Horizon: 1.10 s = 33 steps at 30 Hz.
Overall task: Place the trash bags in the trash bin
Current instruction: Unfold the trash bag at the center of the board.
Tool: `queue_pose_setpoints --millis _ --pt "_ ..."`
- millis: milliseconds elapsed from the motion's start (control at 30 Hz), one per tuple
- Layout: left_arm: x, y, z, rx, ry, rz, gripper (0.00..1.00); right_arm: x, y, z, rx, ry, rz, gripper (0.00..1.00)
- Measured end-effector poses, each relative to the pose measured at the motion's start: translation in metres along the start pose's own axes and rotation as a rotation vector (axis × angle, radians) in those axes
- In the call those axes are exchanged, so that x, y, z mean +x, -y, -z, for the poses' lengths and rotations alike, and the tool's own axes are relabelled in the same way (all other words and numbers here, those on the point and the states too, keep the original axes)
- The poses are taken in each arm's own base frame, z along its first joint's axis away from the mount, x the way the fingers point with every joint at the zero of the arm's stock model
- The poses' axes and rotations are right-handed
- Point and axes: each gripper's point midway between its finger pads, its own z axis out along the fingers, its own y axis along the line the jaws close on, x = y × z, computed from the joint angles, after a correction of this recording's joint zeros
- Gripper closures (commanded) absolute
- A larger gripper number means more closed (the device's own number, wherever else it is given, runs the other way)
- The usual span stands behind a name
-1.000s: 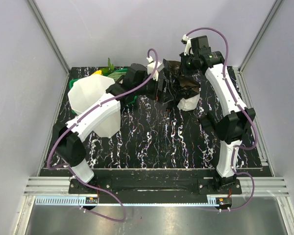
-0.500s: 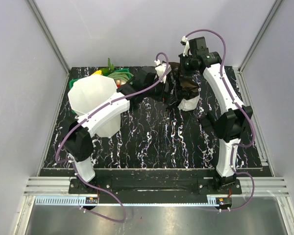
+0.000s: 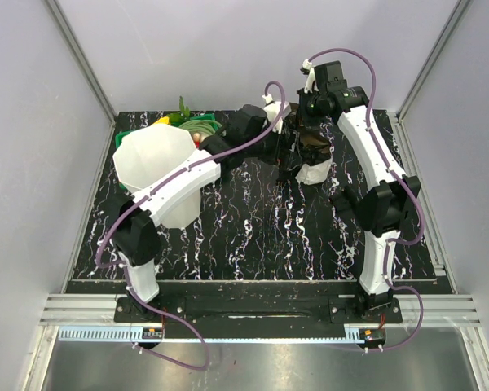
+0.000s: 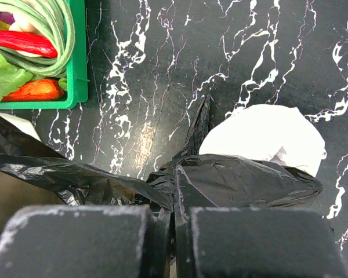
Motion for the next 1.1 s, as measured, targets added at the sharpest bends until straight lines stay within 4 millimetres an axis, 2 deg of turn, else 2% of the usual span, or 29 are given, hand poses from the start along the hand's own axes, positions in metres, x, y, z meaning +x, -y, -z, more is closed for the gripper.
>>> queue_pose_setpoints --millis 267,367,567,733,800,833,867,933,1100 --pt "0.013 -0.006 -0.024 -0.021 -0.040 0.006 0.02 0.006 0.001 -0.006 -0.005 -0.012 -0.003 1.00" --pt "0.020 -0.012 -0.029 -0.041 -0.057 0.006 0.12 0.009 0.001 -0.008 -0.006 -0.023 -0.004 1.00" --pt "0.019 -0.018 -0.030 -0.066 -0.053 -0.017 0.29 0.014 0.002 -0.011 -0.006 -0.035 -0.006 1.00" --pt "0.017 -0.018 -0.029 -0.067 -0.047 -0.033 0.48 0.023 0.003 -0.015 -0.008 -0.058 -0.010 1.00" --pt "0.013 -0.017 -0.029 -0.065 -0.038 -0.037 0.59 0.027 0.004 -0.016 -0.006 -0.068 -0.012 1.00" --pt "0.011 -0.016 -0.028 -0.064 -0.035 -0.040 0.67 0.028 0.004 -0.016 -0.006 -0.072 -0.012 1.00" --pt "0.009 -0.016 -0.028 -0.063 -0.031 -0.039 0.80 0.030 0.005 -0.017 -0.005 -0.076 -0.013 1.00" --pt "0.007 -0.015 -0.027 -0.061 -0.025 -0.044 1.00 0.033 0.005 -0.015 -0.004 -0.082 -0.013 1.00" --pt "0.005 -0.021 -0.026 -0.067 -0.024 -0.063 1.00 0.032 0.005 -0.006 -0.004 -0.070 0.004 1.00"
